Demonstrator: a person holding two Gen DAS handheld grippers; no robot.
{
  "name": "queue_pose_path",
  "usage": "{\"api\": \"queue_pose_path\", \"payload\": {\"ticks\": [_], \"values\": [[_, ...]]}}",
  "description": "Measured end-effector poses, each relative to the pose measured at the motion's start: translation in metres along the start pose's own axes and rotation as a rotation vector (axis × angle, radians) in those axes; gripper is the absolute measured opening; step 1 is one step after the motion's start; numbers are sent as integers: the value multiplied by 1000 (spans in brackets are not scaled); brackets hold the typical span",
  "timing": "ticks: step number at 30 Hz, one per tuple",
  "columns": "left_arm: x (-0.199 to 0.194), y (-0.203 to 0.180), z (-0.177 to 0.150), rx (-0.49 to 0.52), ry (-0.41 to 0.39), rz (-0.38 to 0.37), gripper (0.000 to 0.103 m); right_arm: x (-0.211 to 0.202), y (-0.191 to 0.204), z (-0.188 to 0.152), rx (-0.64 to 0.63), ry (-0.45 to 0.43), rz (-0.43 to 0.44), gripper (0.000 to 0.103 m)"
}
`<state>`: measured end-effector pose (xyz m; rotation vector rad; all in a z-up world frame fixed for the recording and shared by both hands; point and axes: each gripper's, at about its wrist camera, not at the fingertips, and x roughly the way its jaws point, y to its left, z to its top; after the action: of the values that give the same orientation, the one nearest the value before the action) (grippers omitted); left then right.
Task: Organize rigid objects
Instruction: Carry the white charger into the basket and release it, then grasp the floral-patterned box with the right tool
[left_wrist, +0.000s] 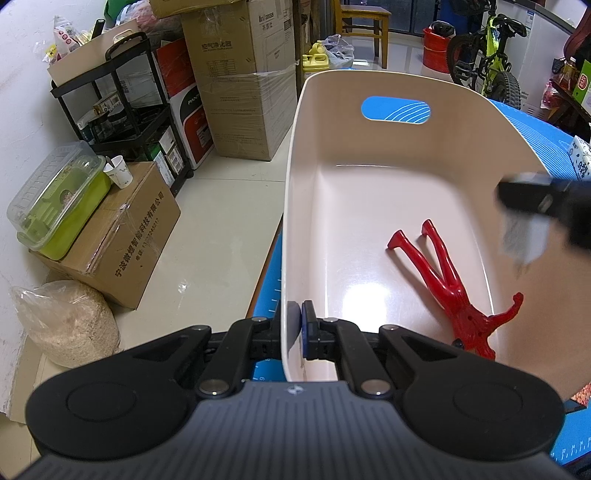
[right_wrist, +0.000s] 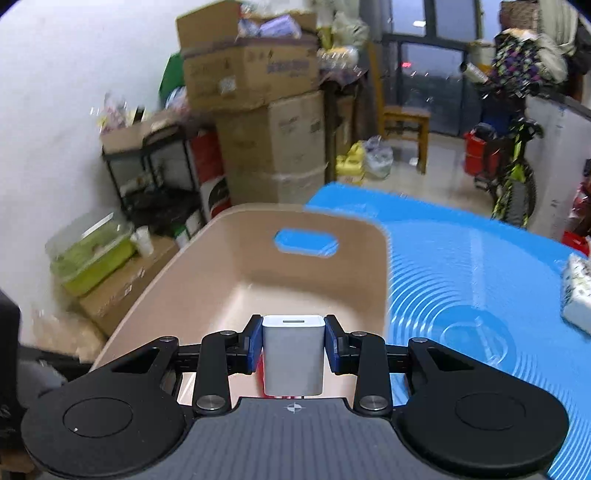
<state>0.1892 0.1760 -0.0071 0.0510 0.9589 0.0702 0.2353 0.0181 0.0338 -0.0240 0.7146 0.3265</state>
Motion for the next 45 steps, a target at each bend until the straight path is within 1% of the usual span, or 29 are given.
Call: {"api": "queue_pose_path", "payload": {"ticks": [3,8,11,12,13,14,15,18,21,24,26,30,36,39,42,45], "values": [[0,0,0,-1,0,-1,8,12,11,-10,-27,61,7,42],[0,1,0,-1,2,-4,8,29,21,-23,-51,157,-9,42],[0,0,0,-2,1,-4,8,29,26,-26,-86,166,-14,42],[0,0,0,-1,1,-4,8,28,26,-26,-83,172,-8,44],[0,0,0,-1,1,-4,8,28,26,-26,-77,169,-3,49],[0,1,0,-2,1,-5,8,26,25,-25,-63,159,5,49],[0,0,0,-2,1,-5,8,23,23,-25,-54,154,6,53],[0,0,1,-3,2,-5,8,11,15,-22,-21,133,6,53],[0,0,1,-3,2,-6,8,-10,3,-19,11,91,1,53],[0,0,1,-3,2,-6,8,-31,-12,-19,52,49,-29,58],[0,0,1,-3,2,-7,8,-43,-23,-20,76,30,-49,58],[0,-1,0,-4,2,-9,8,-57,-42,-31,99,28,-104,59],[-1,-3,-1,-6,4,-9,8,-61,-68,-66,151,131,-210,61],[-1,1,-1,-9,4,-14,8,-53,-79,-89,208,215,-238,61],[-1,2,-1,-11,4,-17,8,-47,-86,-105,249,265,-246,61],[-1,4,0,-9,4,-16,8,-41,-90,-115,286,295,-259,61]]}}
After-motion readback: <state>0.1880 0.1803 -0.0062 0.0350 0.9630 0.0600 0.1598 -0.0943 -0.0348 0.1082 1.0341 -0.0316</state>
